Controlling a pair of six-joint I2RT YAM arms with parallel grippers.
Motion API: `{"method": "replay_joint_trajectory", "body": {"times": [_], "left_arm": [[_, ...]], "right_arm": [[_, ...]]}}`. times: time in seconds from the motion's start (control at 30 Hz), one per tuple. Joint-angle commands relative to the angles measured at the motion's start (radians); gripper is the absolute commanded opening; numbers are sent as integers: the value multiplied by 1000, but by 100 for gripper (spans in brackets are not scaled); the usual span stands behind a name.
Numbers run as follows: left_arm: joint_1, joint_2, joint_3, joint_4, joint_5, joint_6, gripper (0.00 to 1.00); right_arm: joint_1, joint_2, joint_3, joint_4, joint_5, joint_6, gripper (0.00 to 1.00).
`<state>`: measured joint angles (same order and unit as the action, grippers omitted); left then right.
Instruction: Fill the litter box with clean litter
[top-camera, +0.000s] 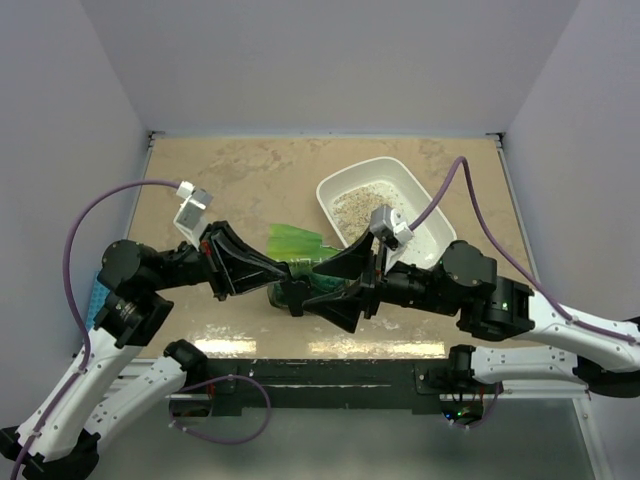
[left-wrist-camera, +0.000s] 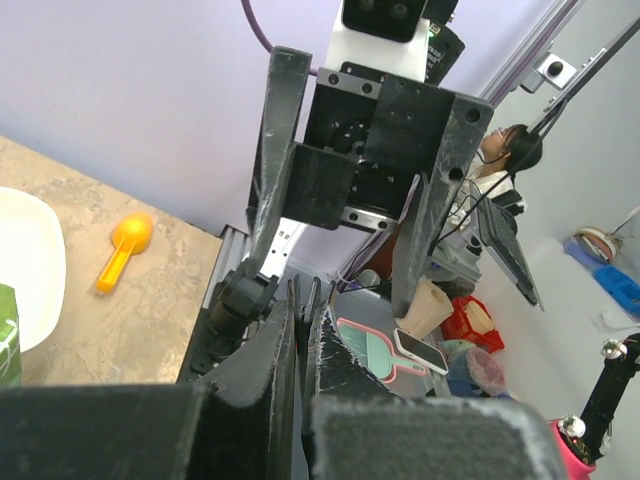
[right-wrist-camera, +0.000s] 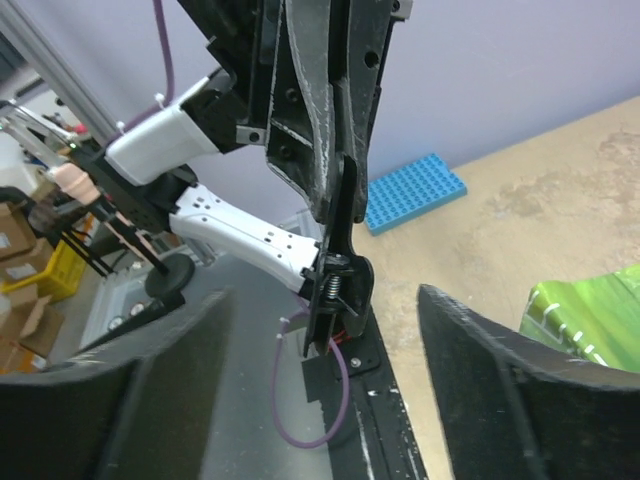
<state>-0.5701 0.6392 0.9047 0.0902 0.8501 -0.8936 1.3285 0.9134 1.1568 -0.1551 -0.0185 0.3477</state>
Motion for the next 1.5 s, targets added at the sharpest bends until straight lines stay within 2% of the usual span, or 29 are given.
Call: {"method": "replay_joint_trajectory", "body": {"times": [0.0, 0.07, 0.3, 0.37, 0.43, 0.47, 0.8, 1.03, 1.47], "left_arm": [[4, -13, 16, 11, 9, 13, 0], [4, -13, 19, 13, 10, 13, 0], [4, -15, 25, 14, 17, 19, 0], [4, -13, 29, 14, 18, 18, 0], [4, -13, 34, 11, 23, 22, 0], [4, -12, 36, 6, 24, 27, 0], [4, -16, 23, 5, 40, 41, 0], [4, -15, 26, 20, 52, 41, 0], [4, -16, 23, 72, 66, 16, 0]], "right_arm": [[3, -11, 0, 46, -1, 0, 72], [1, 2, 7, 40, -11, -1, 68], [3, 42, 21, 48, -20, -1, 67], [3, 45, 21, 57, -26, 0, 63], [3, 47, 24, 61, -29, 2, 53], [3, 44, 24, 61, -31, 1, 50], [3, 18, 7, 66, -34, 11, 50], [5, 16, 1, 80, -55, 11, 45], [3, 30, -9, 95, -95, 23, 43]]}}
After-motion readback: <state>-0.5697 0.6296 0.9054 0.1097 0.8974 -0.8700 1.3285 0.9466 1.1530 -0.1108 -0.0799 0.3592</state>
